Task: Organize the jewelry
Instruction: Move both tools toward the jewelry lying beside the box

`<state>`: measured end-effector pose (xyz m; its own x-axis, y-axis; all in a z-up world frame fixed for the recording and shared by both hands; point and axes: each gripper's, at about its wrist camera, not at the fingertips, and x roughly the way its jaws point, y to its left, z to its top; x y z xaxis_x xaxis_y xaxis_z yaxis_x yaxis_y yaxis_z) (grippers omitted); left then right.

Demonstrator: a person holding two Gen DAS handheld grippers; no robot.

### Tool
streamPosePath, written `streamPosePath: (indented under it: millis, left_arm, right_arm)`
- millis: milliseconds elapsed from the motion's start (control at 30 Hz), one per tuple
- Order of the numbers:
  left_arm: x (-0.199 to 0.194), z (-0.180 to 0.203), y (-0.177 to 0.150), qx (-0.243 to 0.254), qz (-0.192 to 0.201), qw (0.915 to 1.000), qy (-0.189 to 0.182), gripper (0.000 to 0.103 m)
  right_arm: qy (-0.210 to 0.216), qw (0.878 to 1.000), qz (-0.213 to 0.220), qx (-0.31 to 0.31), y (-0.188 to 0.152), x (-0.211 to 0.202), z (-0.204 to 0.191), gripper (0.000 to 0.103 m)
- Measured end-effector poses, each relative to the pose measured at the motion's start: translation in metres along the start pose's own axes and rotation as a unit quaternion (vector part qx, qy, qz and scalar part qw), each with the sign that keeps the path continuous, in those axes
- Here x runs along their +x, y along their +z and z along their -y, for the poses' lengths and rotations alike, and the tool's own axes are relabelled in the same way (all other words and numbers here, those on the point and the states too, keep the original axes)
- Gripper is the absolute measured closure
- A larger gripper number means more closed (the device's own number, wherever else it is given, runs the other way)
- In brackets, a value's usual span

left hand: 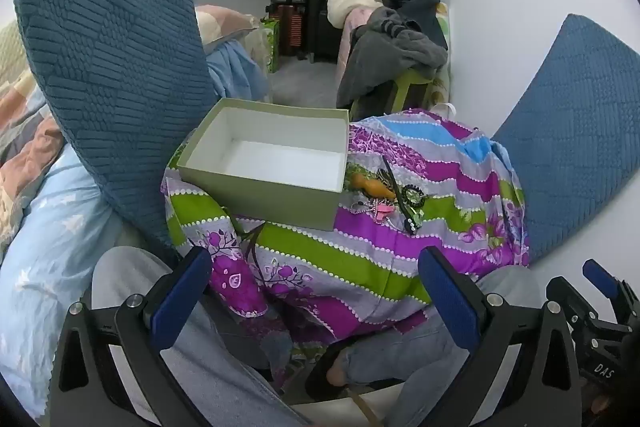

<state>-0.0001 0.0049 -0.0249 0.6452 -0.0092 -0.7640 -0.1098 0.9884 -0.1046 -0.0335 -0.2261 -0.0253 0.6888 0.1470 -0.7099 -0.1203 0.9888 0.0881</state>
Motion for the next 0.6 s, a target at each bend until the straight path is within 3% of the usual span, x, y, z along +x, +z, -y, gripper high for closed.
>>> streamPosePath:
  millis: [200,333,500,533,600]
  left_arm:
    - [0.001,-0.001,0.000,0.002,-0.004,1.0000,-0.002,0.000]
    - [0.002,0.001,-0.001,0.004,-0.004,1.0000,-0.001,0.000]
    - [0.006,0.007,-0.002,0.008,-0.014,0.9999,-0.002,0.000]
    - [0.009,0.009,-0.002,0.011,-0.015,0.9998,-0.002,0.000]
    - [0.012,0.010,-0.002,0.012,-0.018,0.9998,0.000,0.000]
  right_arm:
    - [0.001,1.000,-0.008,0.002,0.000,0.001,-0.001,0.000]
    - [0.001,1.000,0.017,0.000,-0.001,0.000,-0.002,0.000]
    - [-0.001,1.000,0.013,0.001,-0.003,0.004,-0.004,0.000]
    - [-0.004,0.999,0.044,-0.006,-0.002,0.003,-0.003,0.000]
    - [-0.003,0.999,0.038,-0.005,-0.003,0.007,-0.001,0.000]
